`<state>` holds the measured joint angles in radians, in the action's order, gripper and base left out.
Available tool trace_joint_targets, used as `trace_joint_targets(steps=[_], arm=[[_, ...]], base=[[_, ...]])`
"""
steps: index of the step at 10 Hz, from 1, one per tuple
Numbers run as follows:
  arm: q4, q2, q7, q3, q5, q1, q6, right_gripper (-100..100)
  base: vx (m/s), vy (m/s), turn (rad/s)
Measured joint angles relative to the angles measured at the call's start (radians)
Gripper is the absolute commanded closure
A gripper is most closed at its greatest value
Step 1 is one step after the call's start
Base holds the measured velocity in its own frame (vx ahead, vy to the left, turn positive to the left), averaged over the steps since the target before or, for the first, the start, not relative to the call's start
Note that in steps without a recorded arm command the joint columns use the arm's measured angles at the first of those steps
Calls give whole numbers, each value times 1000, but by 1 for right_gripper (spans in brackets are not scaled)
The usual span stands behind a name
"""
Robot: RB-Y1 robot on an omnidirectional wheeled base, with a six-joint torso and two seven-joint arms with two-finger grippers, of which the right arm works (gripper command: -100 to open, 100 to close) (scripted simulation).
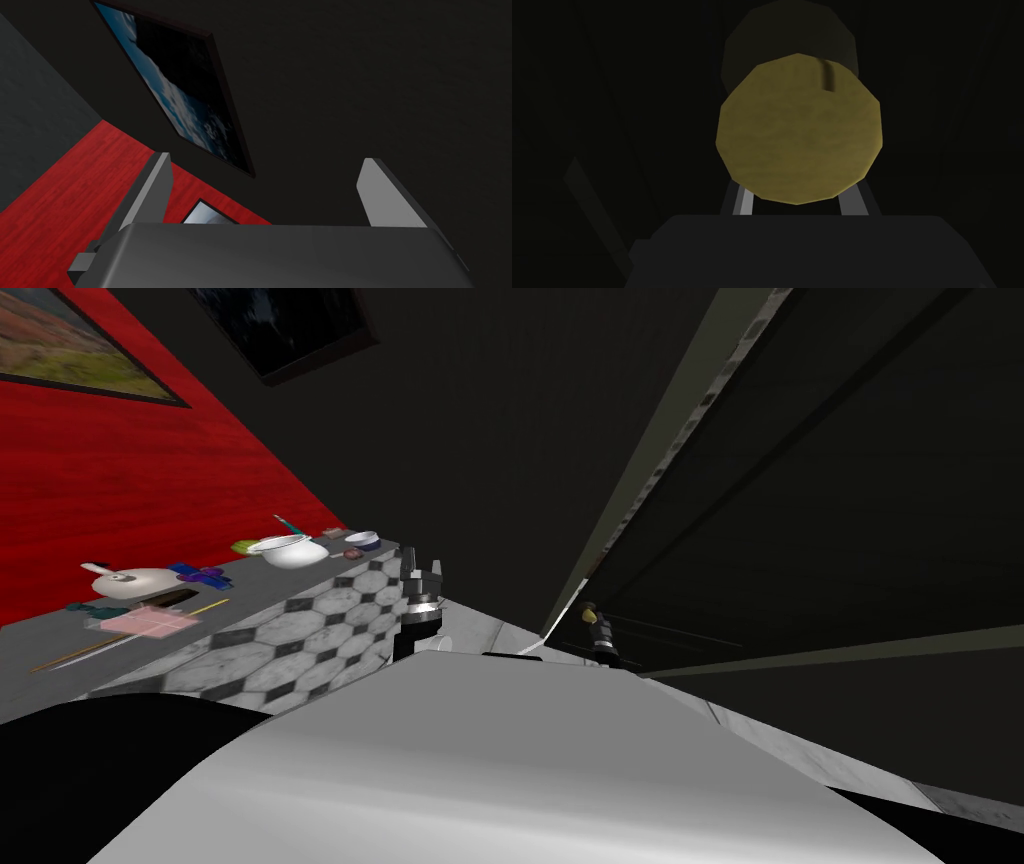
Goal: Pull the door open
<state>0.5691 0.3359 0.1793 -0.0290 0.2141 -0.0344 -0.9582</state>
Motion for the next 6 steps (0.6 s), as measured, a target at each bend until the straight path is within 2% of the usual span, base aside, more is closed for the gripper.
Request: trace_joint_targets(steps=[2, 3, 4, 6], arm=[[-10, 0, 54, 5, 23, -8, 3, 100], [15, -2, 63, 6, 25, 6, 12, 100], [19, -1, 85, 7, 36, 10, 17, 100], [24, -3, 132, 10, 60, 9, 28, 100]], base=[[-41, -17, 29], [-37, -2, 71], [-67, -25, 158], [-59, -28, 75]])
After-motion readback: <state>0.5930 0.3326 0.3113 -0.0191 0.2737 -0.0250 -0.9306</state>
